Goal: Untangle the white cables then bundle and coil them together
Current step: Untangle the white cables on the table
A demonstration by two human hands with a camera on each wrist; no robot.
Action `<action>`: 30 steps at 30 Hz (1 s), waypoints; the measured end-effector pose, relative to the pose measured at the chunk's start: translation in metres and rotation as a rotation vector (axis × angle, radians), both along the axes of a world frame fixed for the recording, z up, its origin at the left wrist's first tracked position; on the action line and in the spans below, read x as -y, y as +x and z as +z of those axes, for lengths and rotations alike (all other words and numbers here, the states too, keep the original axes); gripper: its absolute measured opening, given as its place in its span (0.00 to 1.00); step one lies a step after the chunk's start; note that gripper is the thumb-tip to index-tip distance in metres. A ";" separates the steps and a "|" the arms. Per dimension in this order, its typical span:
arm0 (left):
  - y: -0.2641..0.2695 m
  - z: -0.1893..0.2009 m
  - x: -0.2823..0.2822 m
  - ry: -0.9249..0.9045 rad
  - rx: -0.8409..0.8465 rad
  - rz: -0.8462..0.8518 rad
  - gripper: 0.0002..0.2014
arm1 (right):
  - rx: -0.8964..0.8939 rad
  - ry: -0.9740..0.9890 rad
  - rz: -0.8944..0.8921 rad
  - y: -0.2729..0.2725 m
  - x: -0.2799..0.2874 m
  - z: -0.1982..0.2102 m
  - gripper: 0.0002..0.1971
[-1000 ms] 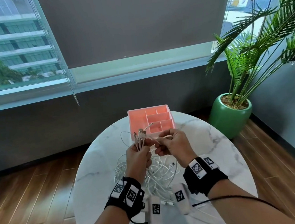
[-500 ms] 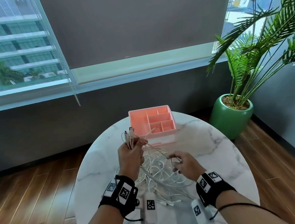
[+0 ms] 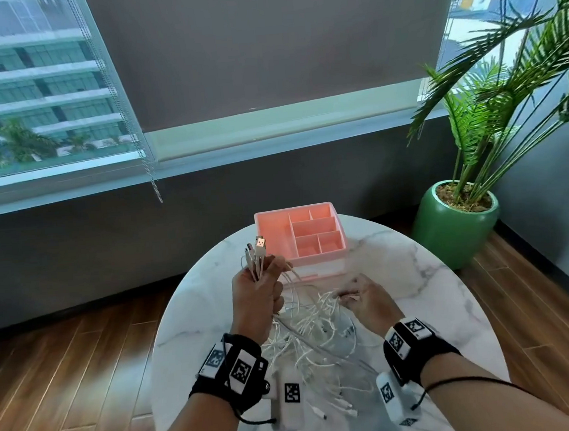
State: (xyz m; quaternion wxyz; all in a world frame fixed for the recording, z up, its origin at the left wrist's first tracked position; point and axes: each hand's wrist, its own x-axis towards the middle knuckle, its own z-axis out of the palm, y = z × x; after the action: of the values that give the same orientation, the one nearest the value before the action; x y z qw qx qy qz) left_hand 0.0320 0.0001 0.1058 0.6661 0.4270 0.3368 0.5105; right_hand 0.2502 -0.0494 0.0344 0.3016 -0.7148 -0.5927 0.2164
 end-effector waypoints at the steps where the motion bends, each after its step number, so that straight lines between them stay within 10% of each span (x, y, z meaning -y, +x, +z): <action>1: 0.002 -0.005 0.000 -0.006 -0.013 0.003 0.16 | -0.046 0.041 0.029 -0.001 -0.002 0.012 0.05; 22: 0.028 -0.052 -0.010 0.279 -0.683 -0.051 0.03 | -0.807 0.094 -0.154 -0.022 -0.018 0.110 0.09; 30: 0.017 -0.056 -0.027 0.290 -0.972 -0.015 0.05 | -0.746 0.171 -0.205 -0.016 -0.018 0.123 0.10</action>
State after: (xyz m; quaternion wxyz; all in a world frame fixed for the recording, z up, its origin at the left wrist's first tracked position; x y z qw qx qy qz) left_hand 0.0490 0.0267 0.0503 0.3697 0.7058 0.5305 0.2894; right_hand 0.2340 -0.0313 0.1569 0.5748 -0.6149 -0.3836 0.3799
